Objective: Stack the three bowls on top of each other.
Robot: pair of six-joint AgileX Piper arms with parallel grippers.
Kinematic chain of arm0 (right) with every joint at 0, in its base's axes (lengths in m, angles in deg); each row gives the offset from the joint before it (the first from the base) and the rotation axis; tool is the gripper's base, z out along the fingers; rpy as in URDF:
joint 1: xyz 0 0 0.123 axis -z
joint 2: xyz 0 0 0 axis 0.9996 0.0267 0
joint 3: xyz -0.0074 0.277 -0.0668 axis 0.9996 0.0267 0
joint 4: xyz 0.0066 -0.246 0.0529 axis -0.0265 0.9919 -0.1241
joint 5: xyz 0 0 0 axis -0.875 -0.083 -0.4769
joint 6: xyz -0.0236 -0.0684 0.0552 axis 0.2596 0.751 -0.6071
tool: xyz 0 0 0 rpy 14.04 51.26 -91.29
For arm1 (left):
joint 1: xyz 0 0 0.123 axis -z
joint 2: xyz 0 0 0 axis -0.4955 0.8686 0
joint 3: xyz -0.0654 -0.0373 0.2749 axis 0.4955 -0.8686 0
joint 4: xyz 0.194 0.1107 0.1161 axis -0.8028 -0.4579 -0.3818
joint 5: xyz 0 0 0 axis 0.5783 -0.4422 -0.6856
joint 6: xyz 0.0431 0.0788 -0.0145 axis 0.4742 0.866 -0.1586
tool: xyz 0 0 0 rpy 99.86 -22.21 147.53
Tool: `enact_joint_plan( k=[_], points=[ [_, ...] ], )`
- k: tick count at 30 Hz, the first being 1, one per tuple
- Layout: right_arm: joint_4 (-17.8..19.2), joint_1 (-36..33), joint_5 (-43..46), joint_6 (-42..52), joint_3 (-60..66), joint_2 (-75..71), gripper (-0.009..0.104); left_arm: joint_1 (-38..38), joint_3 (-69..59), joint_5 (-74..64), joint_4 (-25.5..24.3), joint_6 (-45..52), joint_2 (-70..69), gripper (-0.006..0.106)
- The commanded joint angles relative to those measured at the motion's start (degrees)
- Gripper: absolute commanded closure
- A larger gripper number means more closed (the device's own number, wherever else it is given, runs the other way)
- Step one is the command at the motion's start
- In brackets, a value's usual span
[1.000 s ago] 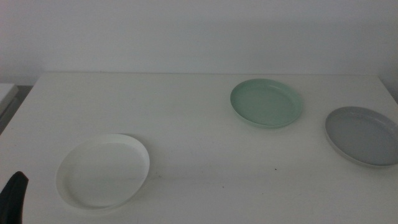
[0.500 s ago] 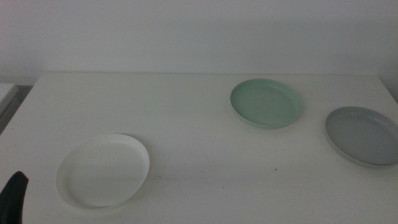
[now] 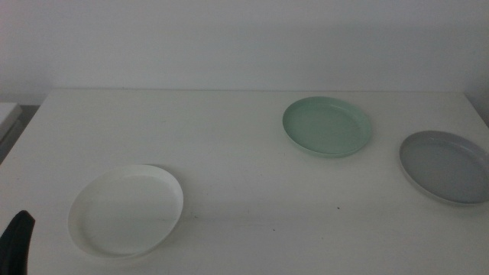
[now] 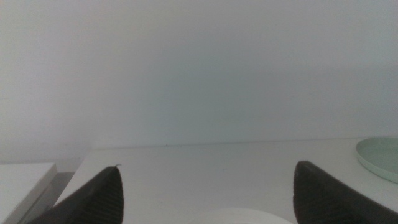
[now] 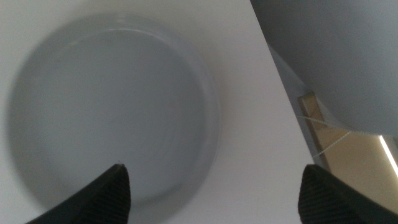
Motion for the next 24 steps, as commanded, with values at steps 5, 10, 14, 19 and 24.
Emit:
enact_joint_plan(
  k=[5,10,14,19,24],
  points=[
    [1.03,0.46,4.54,2.06,-3.89,12.18,0.016,0.05,0.03,0.6,0.42,0.07,-0.2,0.007],
    [1.18,0.46,5.98,2.06,-5.15,19.22,0.023,0.05,0.03,0.6,0.42,0.07,-0.2,0.007],
    [1.18,0.46,8.36,2.06,-5.15,22.33,0.029,0.05,0.03,0.6,0.42,0.07,-0.2,0.007],
    [1.18,0.46,10.09,2.06,-5.15,24.8,0.045,0.05,0.03,0.6,0.31,0.07,-0.2,0.007],
    [1.44,0.46,9.99,2.62,-5.15,25.0,0.082,0.05,0.03,0.6,-0.52,0.07,-0.2,0.007]
  ],
)
